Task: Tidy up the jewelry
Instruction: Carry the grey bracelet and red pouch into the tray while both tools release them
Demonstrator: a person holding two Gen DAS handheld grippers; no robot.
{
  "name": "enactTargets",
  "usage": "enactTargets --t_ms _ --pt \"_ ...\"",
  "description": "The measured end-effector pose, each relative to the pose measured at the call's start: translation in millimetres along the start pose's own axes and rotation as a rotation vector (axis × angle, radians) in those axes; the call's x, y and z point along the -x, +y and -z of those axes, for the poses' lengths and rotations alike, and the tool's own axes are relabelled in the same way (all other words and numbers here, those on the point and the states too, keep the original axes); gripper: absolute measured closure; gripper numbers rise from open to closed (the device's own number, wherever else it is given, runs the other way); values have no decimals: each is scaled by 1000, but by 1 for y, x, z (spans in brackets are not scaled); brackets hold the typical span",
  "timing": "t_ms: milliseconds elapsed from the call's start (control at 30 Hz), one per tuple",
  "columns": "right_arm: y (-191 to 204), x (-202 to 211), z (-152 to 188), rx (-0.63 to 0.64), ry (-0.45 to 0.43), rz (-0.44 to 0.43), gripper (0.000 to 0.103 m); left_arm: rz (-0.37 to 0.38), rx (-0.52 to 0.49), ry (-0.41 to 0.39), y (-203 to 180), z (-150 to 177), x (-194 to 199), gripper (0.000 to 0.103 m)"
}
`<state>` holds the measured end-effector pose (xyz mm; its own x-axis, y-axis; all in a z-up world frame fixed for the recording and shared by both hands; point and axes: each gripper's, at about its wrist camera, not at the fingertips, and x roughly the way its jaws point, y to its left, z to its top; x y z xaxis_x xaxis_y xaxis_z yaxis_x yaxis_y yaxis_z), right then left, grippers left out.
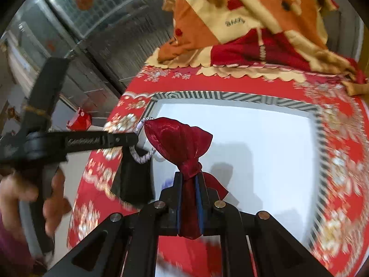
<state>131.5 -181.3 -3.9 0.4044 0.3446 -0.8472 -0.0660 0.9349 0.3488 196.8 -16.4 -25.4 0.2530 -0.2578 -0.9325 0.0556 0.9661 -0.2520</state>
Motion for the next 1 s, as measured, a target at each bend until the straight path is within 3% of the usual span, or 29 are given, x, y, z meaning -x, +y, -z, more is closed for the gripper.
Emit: enactTargets --t_ms 167,333,400,467,533,567,667,833,1000 --pt "-14 -59 -37 -48 57 4 93 -47 74 7 8 -14 -25 98" --pt "-24 -90 -53 -58 94 13 93 -80 113 -14 12 -20 -36 98" --pt "-27 -94 -55 -66 93 1 93 -84 119 -23 13 -22 -38 95" --pt "-32 -96 -56 -85 80 -32 92 -74 131 -32 15 -22 -39 82" --pt "-36 -97 -58 -101 60 -72 81 -60 139 -48 16 -20 -36 74" --pt "-39 -97 -59 -113 51 -84 67 -54 135 -54 15 -19 -34 70" --pt "-43 -87 -55 -140 24 -115 62 -42 104 -83 11 -13 -24 62" --pt "-48 -43 -41 -146 -21 -138 62 -73 69 -114 12 6 0 61" --pt "-45 23 -13 -101 -98 -108 62 -145 -12 -176 14 36 30 61"
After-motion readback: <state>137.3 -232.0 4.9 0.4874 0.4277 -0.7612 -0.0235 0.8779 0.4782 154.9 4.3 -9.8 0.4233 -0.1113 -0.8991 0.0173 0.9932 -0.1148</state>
